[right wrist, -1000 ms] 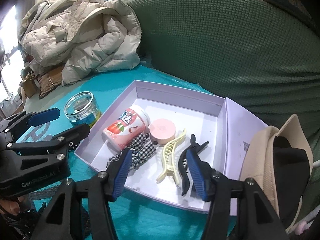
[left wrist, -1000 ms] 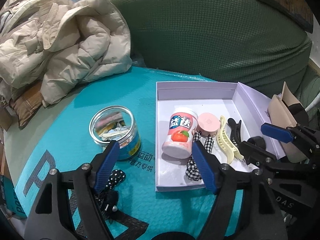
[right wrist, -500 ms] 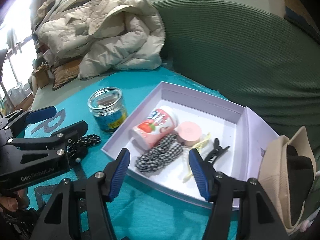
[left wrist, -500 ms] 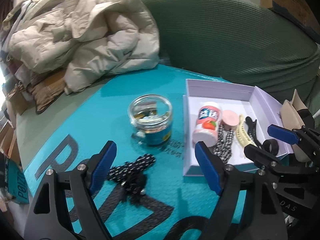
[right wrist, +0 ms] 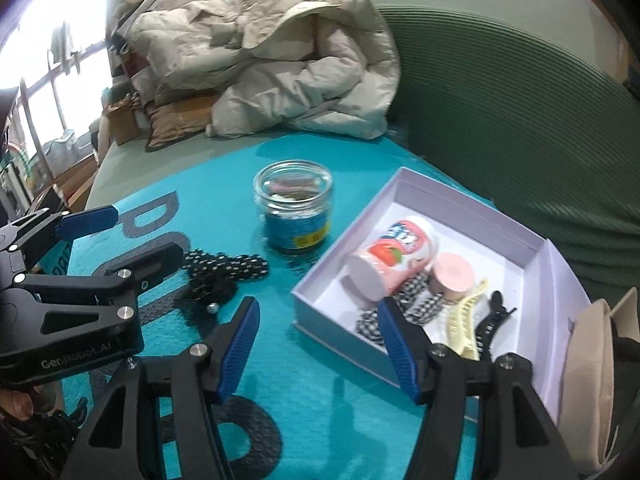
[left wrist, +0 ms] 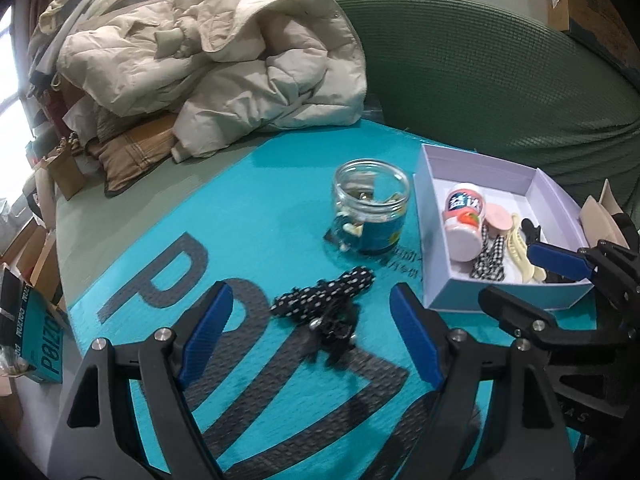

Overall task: Organize objects
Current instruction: 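Withdraw both tools from the box toward the black polka-dot scrunchie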

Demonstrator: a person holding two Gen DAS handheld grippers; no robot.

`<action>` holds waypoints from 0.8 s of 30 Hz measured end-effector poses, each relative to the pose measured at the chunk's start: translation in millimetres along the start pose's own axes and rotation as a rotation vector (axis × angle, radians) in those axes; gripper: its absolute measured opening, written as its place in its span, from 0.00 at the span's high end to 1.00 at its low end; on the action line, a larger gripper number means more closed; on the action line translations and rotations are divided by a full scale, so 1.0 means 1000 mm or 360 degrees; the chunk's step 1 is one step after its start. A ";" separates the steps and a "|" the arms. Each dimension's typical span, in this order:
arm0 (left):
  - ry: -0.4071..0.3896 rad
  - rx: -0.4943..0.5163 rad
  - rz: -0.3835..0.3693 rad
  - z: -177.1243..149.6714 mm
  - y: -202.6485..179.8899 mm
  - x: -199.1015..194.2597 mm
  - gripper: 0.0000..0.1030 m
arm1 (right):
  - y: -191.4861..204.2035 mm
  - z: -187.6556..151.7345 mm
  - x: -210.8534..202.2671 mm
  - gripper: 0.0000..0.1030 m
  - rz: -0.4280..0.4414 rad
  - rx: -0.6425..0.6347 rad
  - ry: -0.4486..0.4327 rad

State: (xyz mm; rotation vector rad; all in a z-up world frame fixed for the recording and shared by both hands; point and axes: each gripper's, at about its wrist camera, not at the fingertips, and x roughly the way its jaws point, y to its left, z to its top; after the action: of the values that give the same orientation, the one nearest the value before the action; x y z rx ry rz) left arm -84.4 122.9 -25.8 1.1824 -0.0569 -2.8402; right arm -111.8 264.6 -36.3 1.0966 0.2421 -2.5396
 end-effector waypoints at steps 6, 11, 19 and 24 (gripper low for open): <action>0.0021 -0.0083 0.0029 -0.013 0.023 -0.005 0.22 | 0.020 -0.002 0.004 0.40 0.0056 -0.0057 0.0003; 0.0017 -0.0104 0.0056 -0.025 0.036 -0.011 0.22 | 0.038 -0.005 0.007 0.40 0.0105 -0.0116 0.0008; 0.0057 -0.0169 0.0101 -0.043 0.060 -0.013 0.22 | 0.064 -0.012 0.019 0.40 0.0213 -0.0186 0.0055; 0.0079 -0.0203 0.0118 -0.053 0.071 -0.009 0.22 | 0.076 -0.018 0.027 0.40 0.0226 -0.0225 0.0080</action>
State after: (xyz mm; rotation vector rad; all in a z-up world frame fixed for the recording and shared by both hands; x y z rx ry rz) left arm -37.3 52.1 -52.0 1.1974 0.0801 -2.7044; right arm -87.5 193.0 -69.3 1.0837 0.3392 -2.3345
